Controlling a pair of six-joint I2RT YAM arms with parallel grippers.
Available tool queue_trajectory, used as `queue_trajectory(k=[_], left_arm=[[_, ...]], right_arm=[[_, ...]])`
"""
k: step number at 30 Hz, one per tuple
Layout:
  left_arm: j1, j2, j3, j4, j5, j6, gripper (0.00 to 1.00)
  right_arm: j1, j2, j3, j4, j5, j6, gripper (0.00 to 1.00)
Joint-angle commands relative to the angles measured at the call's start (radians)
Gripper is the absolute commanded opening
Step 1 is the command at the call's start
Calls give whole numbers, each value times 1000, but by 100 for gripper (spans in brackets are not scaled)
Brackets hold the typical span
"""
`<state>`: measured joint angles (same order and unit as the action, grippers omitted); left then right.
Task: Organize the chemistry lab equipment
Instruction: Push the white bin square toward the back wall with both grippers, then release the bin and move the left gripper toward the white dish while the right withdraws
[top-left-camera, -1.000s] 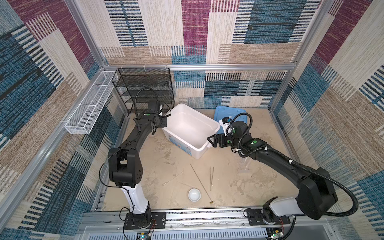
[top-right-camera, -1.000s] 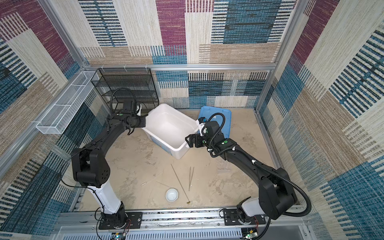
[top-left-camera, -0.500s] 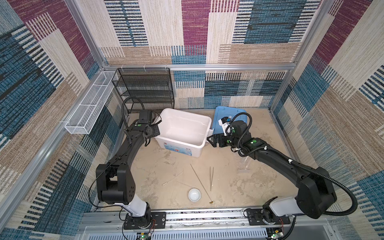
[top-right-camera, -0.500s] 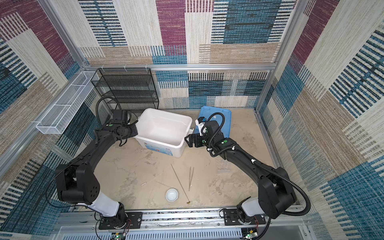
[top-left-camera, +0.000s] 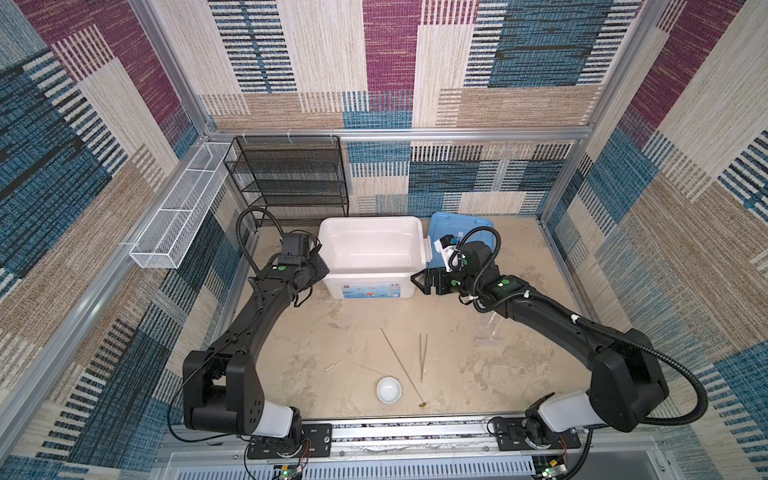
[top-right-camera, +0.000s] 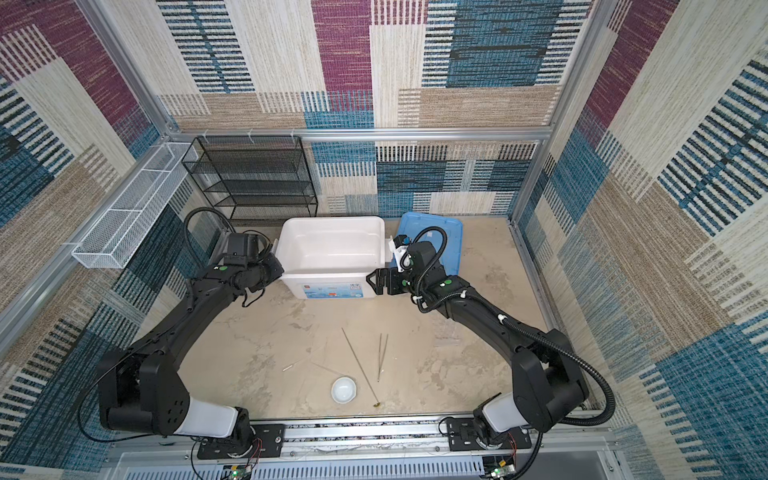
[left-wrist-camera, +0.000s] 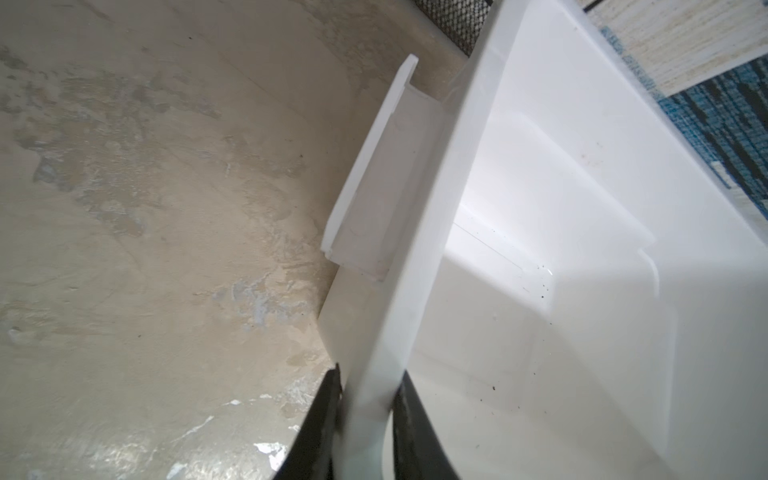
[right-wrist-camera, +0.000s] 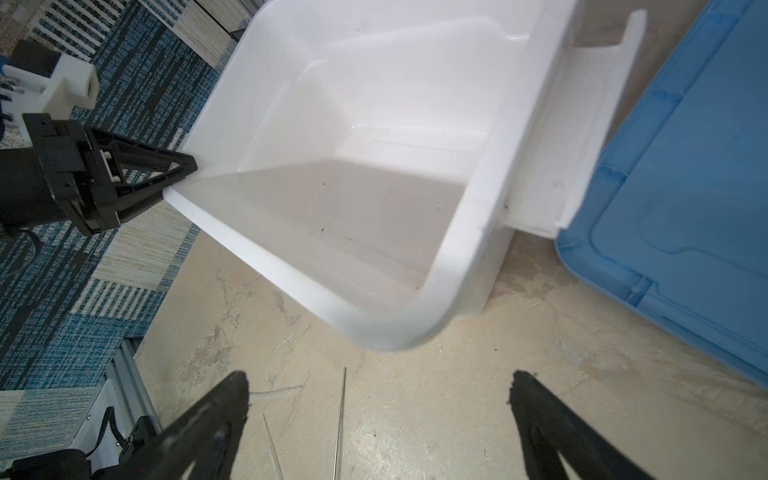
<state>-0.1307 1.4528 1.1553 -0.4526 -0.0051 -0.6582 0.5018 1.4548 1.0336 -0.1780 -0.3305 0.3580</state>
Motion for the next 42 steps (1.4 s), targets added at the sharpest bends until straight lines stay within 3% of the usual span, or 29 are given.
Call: queue_trajectory(k=[1, 12, 16, 18, 20, 24, 32, 34, 42], left_arm=[[-15, -2, 5, 24, 17, -16, 17], [-50, -66, -39, 45, 22, -57, 44], [-50, -104, -41, 54, 71, -54, 66], [-50, -124, -9, 2, 43, -12, 81], [-46, -147, 10, -39, -11, 33, 89], [-40, -206, 33, -98, -49, 114, 91], [-42, -310, 74, -219, 288, 338, 100], [-49, -345, 49, -236, 336, 339, 100], [-143, -465, -115, -294, 342, 320, 96]], right_arm=[[-2, 4, 2, 39, -3, 16, 99], [-3, 16, -3, 52, 10, 15, 99], [-9, 37, 21, 44, 11, 14, 99], [-12, 35, 36, 33, 13, 15, 99], [-12, 25, 45, 23, 14, 16, 99], [-12, -16, 50, -2, 29, 1, 99], [-12, -140, 28, -49, 56, -142, 99], [-12, -162, 19, -72, 71, -177, 99], [6, -269, -78, -88, 5, -232, 99]])
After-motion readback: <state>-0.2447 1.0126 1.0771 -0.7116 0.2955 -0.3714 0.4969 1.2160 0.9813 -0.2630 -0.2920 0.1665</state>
